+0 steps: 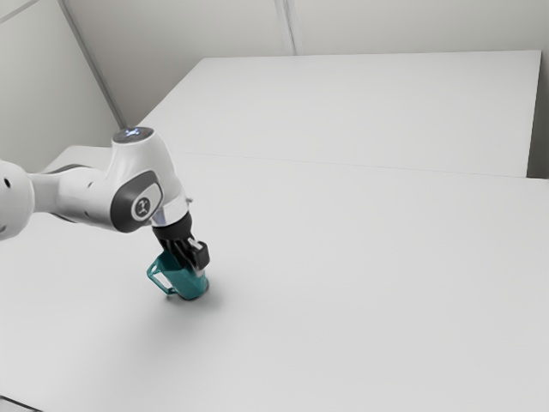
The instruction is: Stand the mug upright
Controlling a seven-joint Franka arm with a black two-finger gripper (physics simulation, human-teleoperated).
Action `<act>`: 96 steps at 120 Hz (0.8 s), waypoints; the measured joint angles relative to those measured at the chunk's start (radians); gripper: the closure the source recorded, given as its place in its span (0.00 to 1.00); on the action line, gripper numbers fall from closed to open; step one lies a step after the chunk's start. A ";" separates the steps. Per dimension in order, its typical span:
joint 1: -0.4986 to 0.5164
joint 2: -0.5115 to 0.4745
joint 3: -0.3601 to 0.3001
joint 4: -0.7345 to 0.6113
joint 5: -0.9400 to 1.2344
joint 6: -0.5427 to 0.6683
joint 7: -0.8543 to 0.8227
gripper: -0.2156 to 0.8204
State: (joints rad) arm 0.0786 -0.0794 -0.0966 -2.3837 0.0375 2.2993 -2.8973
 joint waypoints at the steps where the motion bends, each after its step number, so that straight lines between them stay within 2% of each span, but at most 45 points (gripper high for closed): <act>1: 0.000 -0.002 0.000 0.000 0.000 0.000 0.000 0.54; 20: -0.008 -0.070 0.000 0.000 0.002 -0.022 0.000 0.36; 46: -0.013 -0.121 0.001 0.070 -0.006 -0.090 0.000 0.26; 60: -0.014 -0.101 0.001 0.190 0.000 -0.153 0.000 0.24; 78: -0.024 -0.025 0.002 0.413 0.022 -0.280 0.000 0.22; 96: -0.059 0.029 0.007 0.574 0.045 -0.387 0.000 0.22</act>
State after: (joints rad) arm 0.0198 -0.0502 -0.0898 -1.8098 0.0822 1.9126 -2.8973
